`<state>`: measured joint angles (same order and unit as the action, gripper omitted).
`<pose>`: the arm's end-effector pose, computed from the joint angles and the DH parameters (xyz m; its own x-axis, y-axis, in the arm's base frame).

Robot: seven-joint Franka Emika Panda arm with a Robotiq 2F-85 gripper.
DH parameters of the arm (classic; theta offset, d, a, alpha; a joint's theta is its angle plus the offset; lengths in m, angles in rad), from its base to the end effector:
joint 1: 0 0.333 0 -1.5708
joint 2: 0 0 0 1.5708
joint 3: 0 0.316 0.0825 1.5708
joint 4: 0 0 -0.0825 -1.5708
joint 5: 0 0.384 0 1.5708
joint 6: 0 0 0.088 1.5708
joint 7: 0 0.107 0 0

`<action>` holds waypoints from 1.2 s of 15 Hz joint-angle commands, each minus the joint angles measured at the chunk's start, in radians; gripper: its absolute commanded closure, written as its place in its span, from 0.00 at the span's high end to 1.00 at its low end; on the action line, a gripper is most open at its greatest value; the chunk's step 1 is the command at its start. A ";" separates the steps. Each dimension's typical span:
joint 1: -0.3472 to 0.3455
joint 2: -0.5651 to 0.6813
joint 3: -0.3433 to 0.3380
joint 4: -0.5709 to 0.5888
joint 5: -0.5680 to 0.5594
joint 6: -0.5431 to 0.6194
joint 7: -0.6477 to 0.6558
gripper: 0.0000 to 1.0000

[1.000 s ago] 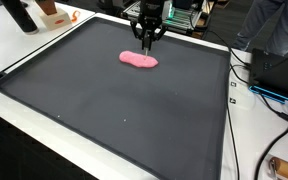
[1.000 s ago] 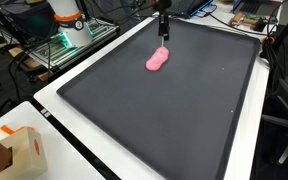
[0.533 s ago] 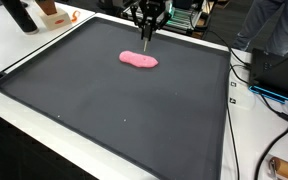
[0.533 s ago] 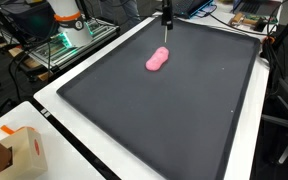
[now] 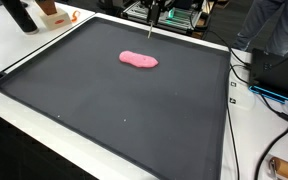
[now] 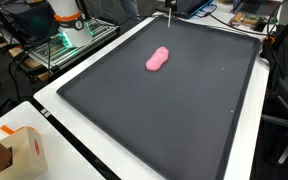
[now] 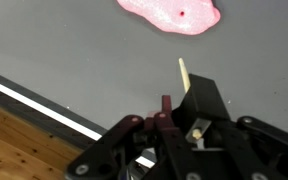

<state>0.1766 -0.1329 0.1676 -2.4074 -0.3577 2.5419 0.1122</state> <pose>0.4679 0.1729 0.3900 0.8322 0.4964 0.2470 0.4361 -0.8611 0.2612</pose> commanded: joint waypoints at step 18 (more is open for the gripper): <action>0.007 -0.019 0.052 0.126 0.093 -0.316 -0.004 0.25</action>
<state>0.1846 -0.1518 0.2184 -2.2830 -0.2654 2.2290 0.1087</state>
